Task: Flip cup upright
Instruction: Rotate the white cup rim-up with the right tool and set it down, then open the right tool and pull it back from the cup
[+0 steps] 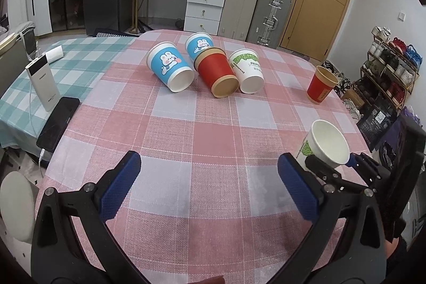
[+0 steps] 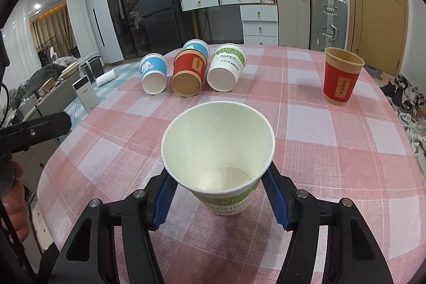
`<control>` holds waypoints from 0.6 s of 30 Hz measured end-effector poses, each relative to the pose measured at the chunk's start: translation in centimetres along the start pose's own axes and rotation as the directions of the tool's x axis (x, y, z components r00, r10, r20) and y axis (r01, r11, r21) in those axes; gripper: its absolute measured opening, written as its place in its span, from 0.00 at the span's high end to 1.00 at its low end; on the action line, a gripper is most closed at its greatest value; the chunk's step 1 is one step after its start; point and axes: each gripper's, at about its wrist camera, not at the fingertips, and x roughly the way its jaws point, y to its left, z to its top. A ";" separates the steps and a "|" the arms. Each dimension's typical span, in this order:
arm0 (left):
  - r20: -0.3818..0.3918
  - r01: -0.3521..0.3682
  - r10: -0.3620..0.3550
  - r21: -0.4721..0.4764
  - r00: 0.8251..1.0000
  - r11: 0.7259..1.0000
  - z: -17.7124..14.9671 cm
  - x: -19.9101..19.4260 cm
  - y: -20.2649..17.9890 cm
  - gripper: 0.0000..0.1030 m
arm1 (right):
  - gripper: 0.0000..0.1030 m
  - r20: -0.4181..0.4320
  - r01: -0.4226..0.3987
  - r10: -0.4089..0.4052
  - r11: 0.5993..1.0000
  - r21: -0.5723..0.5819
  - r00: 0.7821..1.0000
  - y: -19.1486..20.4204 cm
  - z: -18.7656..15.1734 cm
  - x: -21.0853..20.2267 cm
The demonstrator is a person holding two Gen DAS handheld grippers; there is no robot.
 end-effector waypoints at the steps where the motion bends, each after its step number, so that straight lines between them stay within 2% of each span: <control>1: 0.001 0.000 0.000 0.000 1.000 1.000 -0.1 -0.2 0.0 0.00 | 0.38 -0.013 -0.005 0.005 1.000 0.009 1.000 -0.2 0.0 0.1; 2: 0.005 0.002 -0.002 0.001 1.000 1.000 -0.1 -0.5 0.0 0.00 | 0.37 -0.029 -0.010 0.011 1.000 0.018 1.000 -0.3 -0.2 0.3; 4: 0.014 -0.001 0.001 0.002 1.000 1.000 -0.1 -1.0 -0.1 0.00 | 0.22 -0.064 -0.012 0.015 0.999 0.045 0.998 -0.6 -0.6 0.4; 5: 0.018 -0.002 0.002 0.002 1.000 1.000 -0.2 -1.3 -0.1 0.00 | 0.20 -0.069 -0.023 0.027 0.998 0.058 0.997 -0.8 -0.7 0.4; 8: 0.027 -0.001 0.001 -0.002 1.000 1.000 -0.2 -2.1 -0.1 0.00 | 0.18 -0.058 -0.063 0.067 0.995 0.081 0.996 -0.9 -1.2 -1.0; 14: 0.047 0.005 -0.006 0.012 0.999 1.000 -0.2 -3.6 -0.9 0.00 | 0.16 -0.010 -0.055 0.056 0.995 0.083 0.998 -0.6 -1.6 -4.6; 18: 0.064 0.010 -0.012 0.034 0.998 0.999 -0.2 -4.8 -1.9 0.00 | 0.14 0.051 -0.054 0.050 0.995 0.086 0.997 -0.4 -1.1 -7.7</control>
